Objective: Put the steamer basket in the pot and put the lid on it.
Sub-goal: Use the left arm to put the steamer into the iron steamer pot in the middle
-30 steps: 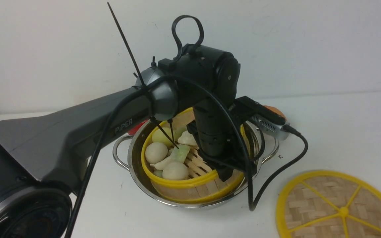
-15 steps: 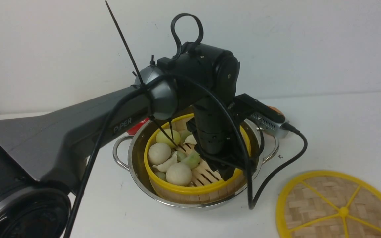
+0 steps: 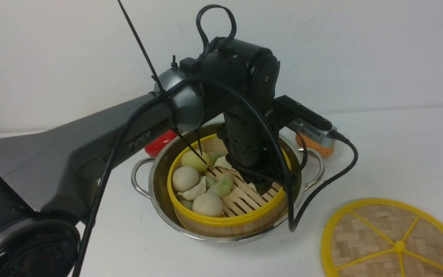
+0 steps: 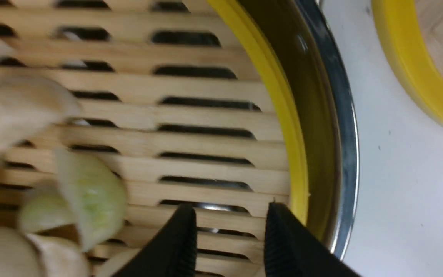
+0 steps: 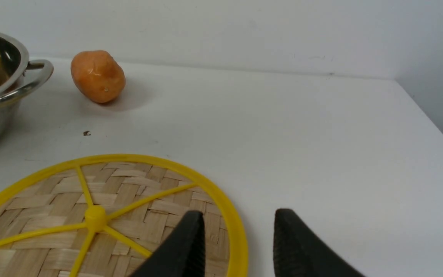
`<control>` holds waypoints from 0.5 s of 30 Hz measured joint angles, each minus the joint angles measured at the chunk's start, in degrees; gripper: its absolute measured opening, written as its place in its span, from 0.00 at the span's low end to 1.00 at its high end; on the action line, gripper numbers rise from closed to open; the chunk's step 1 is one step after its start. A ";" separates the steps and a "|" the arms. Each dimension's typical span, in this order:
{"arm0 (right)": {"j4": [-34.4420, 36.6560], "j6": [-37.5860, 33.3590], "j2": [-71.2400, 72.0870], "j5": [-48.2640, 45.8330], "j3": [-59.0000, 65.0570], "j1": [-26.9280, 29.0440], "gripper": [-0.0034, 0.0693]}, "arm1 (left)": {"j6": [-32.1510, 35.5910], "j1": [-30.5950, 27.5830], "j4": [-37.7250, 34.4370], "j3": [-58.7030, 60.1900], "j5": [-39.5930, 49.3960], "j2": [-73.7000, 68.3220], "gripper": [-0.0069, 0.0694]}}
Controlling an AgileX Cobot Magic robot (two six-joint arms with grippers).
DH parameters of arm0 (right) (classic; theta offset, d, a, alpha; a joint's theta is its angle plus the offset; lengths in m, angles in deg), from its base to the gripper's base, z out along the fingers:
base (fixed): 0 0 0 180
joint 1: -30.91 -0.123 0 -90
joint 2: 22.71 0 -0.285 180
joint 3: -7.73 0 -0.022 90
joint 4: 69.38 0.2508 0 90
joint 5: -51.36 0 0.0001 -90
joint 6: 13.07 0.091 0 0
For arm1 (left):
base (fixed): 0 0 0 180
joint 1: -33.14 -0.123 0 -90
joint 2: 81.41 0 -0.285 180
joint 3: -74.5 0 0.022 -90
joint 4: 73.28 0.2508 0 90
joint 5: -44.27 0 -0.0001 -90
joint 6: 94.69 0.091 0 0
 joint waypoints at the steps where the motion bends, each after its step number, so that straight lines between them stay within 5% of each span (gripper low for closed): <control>1: 0.00 0.00 0.00 0.00 0.00 0.00 0.38 | -0.21 0.00 0.56 -1.23 0.00 0.69 0.40; 15: 0.00 0.00 0.00 0.00 0.00 0.00 0.38 | -1.42 0.00 8.04 -9.80 1.28 11.54 0.40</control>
